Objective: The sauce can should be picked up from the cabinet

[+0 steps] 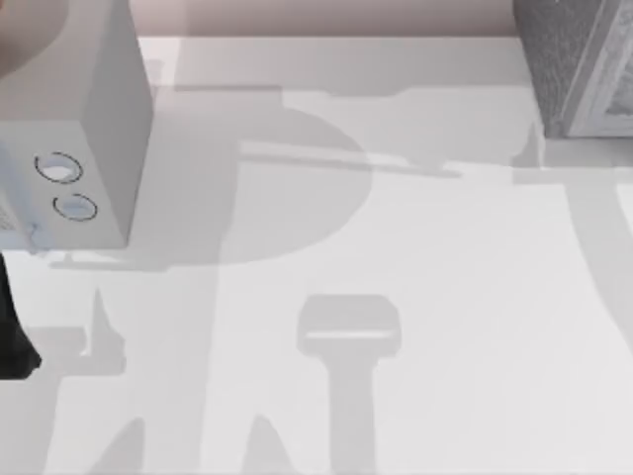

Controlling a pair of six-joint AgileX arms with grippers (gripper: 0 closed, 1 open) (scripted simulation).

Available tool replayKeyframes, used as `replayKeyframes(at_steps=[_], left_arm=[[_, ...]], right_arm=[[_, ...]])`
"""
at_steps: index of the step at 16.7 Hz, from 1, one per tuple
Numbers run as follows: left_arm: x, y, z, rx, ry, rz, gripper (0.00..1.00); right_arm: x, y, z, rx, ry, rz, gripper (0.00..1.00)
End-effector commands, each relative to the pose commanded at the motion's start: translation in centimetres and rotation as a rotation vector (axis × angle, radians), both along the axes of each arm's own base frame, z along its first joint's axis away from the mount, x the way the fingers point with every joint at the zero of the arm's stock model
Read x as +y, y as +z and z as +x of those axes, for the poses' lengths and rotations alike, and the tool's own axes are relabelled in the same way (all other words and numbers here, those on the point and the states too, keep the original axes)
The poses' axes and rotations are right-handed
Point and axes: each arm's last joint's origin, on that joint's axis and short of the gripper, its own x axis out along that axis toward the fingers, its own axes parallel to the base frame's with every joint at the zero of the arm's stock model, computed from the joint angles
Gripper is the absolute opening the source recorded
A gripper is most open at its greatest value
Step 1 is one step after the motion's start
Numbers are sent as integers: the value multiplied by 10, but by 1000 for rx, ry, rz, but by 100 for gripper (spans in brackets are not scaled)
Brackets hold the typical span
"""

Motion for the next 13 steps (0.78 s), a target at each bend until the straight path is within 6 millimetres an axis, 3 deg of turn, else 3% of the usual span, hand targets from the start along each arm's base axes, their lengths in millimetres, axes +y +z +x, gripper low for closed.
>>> replayKeyframes(at_steps=[5,8,13], left_arm=[[0,0,0,0,0,0,100],[0,0,0,0,0,0,100],[0,0,0,0,0,0,100]], right_arm=[[16,49,43,-19,7,1,100],[21,57,55,-20,10,1,100],[20,58,55,-22,7,1,100]])
